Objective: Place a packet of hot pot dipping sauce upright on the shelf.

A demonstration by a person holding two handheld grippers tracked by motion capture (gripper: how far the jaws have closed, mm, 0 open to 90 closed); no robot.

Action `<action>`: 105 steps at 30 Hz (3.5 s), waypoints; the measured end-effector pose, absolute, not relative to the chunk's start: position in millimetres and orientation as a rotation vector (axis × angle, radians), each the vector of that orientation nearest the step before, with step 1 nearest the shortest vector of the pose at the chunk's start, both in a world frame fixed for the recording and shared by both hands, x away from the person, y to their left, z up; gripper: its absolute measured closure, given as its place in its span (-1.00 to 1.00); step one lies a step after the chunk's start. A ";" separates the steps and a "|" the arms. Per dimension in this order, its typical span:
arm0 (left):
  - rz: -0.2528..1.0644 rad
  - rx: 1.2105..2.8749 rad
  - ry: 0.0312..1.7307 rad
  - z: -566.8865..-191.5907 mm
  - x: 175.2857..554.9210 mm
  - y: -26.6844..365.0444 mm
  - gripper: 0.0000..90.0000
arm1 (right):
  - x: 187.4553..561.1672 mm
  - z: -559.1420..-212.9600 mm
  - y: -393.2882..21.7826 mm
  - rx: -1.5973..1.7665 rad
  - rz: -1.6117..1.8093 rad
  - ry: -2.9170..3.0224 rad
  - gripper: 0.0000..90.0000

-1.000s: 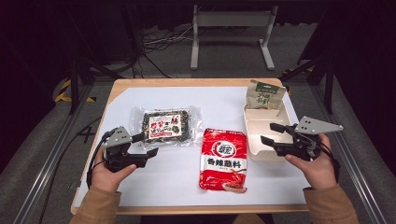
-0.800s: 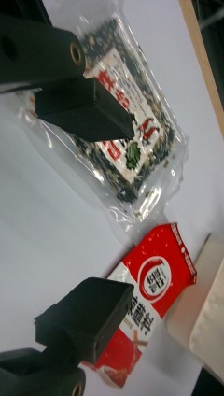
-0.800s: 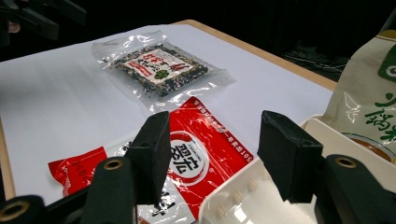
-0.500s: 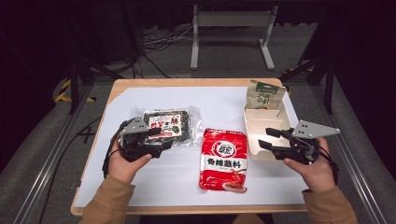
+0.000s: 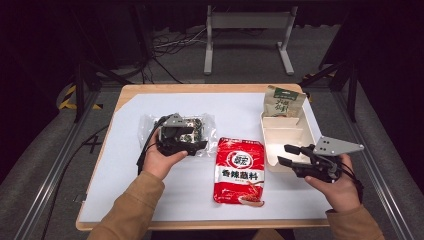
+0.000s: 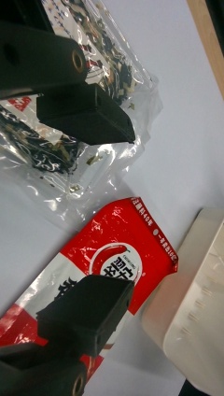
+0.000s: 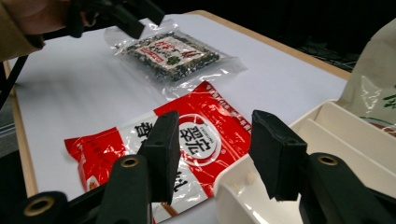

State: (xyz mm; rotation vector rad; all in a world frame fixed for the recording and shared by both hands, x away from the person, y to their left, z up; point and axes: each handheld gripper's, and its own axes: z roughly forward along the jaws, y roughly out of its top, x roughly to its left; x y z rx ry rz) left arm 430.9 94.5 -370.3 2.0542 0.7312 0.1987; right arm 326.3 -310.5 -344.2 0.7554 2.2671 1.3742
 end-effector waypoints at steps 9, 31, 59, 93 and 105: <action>0.175 2.083 0.725 -375.0 455.2 62.0 -0.48 | 316.0 -351.1 -308.0 0.748 1.446 2.296 0.16; 0.063 2.193 0.681 -394.3 486.7 17.4 -0.57 | 297.2 -360.7 -321.9 0.810 1.411 2.259 -0.01; -0.083 2.354 0.696 -431.4 497.5 -6.8 -0.40 | 299.0 -367.3 -327.8 0.857 1.400 2.258 -0.11; -0.214 2.400 0.433 -421.7 465.5 -1.6 -0.10 | 310.7 -367.9 -313.5 0.817 1.469 2.274 -0.16; -0.172 2.423 0.486 -432.9 469.1 -3.4 0.23 | 310.3 -369.3 -312.9 0.762 1.452 2.294 0.00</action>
